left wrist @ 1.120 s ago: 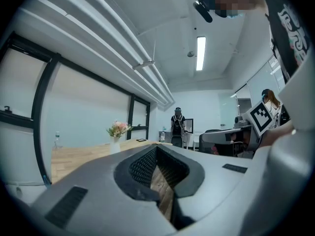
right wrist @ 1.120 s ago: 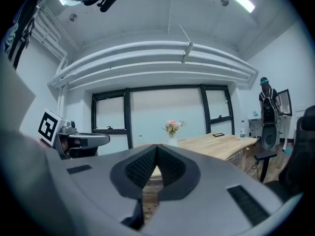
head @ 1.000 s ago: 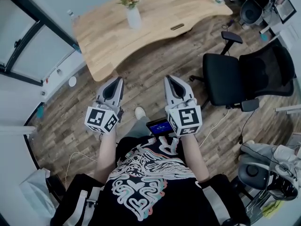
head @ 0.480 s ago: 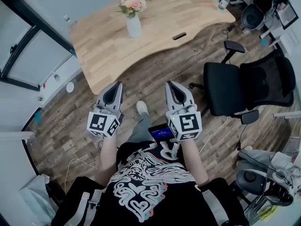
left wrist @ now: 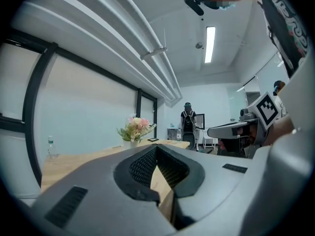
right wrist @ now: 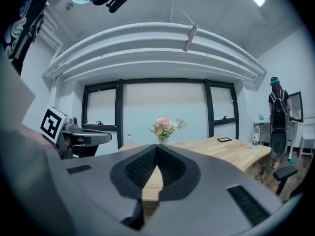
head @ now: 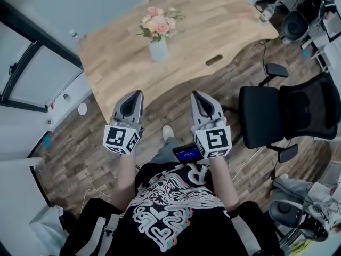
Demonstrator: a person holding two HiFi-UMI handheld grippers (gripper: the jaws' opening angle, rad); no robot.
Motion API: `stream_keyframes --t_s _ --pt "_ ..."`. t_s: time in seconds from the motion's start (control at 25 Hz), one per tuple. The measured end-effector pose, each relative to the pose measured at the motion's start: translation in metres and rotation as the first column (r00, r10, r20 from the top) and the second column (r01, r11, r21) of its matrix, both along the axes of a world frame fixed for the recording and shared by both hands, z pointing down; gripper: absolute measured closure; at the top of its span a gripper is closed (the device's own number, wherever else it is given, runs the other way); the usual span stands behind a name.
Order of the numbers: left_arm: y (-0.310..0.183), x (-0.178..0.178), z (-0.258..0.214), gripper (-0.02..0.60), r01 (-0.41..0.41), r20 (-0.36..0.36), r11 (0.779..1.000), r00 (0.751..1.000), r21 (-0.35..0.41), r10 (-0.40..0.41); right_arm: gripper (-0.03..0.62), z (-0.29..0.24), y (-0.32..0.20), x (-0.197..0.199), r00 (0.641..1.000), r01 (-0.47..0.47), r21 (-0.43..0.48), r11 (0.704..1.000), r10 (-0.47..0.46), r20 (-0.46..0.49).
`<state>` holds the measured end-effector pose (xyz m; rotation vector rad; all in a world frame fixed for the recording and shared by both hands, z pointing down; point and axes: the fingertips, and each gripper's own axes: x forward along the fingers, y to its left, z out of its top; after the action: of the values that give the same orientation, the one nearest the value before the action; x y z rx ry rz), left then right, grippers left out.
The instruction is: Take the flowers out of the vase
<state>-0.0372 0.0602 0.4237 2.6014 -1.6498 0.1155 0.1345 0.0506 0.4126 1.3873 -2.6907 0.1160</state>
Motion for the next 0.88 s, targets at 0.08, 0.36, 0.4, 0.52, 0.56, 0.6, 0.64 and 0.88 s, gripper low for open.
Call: stream_keyframes --t_s 0.08,0.36,0.4,0.52,0.56,0.6,0.64,0.88 --pt "-0.023 -0.008 0.000 0.578 -0.006 0.003 1.000 1.000 -0.003 0.006 0.589 0.000 -0.023 -0.006 1.000 -0.010 -0.001 1.000 0.010 -0.011" --pt "-0.083 -0.025 0.003 0.578 -0.030 0.018 1.000 0.999 -0.004 0.030 0.589 0.009 -0.078 -0.024 0.999 -0.031 -0.016 0.999 0.031 -0.019" --pt "-0.089 -0.029 0.002 0.578 -0.035 0.022 0.999 0.999 -0.002 0.035 0.589 0.010 -0.085 -0.028 0.999 -0.031 -0.019 0.999 0.031 -0.019" --pt "-0.106 -0.043 0.003 0.578 -0.043 0.024 0.999 0.999 -0.002 0.043 0.588 0.014 -0.101 -0.045 1.000 -0.010 -0.030 0.999 0.009 -0.025" --pt "-0.111 -0.048 0.004 0.578 -0.044 0.020 0.999 0.999 -0.004 0.044 0.588 0.015 -0.105 -0.050 1.000 -0.005 -0.031 1.000 0.004 -0.031" --pt "-0.116 -0.052 0.006 0.578 -0.044 0.015 0.999 0.999 -0.006 0.044 0.588 0.016 -0.110 -0.054 0.999 -0.004 -0.028 1.000 0.003 -0.038" --pt "-0.121 -0.056 0.007 0.578 -0.046 0.010 0.999 0.999 -0.007 0.046 0.588 0.016 -0.114 -0.057 0.999 -0.005 -0.024 1.000 0.004 -0.045" --pt "-0.141 -0.061 0.013 0.578 -0.081 -0.002 0.997 0.997 -0.009 0.081 0.586 0.024 -0.125 -0.068 0.998 -0.018 -0.028 0.999 0.017 -0.060"
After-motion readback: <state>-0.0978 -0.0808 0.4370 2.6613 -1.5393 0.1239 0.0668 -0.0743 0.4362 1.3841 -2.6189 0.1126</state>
